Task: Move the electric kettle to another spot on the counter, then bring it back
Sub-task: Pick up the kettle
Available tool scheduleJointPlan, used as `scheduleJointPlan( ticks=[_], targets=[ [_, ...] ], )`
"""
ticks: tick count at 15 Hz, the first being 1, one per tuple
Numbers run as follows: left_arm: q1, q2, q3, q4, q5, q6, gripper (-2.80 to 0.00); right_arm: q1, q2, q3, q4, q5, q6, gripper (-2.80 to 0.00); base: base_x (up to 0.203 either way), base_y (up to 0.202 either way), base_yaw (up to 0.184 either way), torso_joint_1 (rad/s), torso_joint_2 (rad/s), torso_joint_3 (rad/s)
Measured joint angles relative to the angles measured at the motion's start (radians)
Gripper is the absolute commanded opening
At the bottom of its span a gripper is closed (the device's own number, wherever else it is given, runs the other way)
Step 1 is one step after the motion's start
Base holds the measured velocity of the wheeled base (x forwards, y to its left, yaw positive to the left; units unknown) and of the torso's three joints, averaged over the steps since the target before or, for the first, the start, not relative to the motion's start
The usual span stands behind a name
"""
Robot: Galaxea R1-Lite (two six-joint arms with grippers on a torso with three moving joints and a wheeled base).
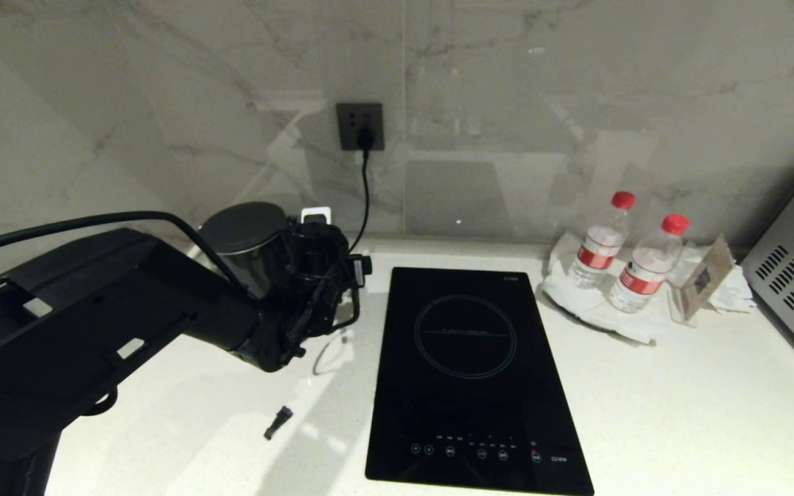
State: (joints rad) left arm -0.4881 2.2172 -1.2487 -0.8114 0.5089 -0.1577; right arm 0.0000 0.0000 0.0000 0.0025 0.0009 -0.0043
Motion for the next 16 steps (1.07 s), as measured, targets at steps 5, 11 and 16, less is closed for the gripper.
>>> scheduleJointPlan(
  ticks=[5,11,16],
  targets=[
    [0.001,0.004,-0.016,-0.010,0.000,0.002,-2.80,0.000,0.000,0.000,0.000,0.000,0.000,-2.80,0.000,0.000,0.000,0.000,0.00,0.000],
    [0.001,0.009,-0.017,-0.013,-0.005,0.001,-2.80,0.000,0.000,0.000,0.000,0.000,0.000,-2.80,0.000,0.000,0.000,0.000,0.00,0.000],
    [0.003,0.010,-0.018,-0.015,-0.004,0.001,-2.80,0.000,0.000,0.000,0.000,0.001,0.000,-2.80,0.000,0.000,0.000,0.000,0.00,0.000]
  ],
)
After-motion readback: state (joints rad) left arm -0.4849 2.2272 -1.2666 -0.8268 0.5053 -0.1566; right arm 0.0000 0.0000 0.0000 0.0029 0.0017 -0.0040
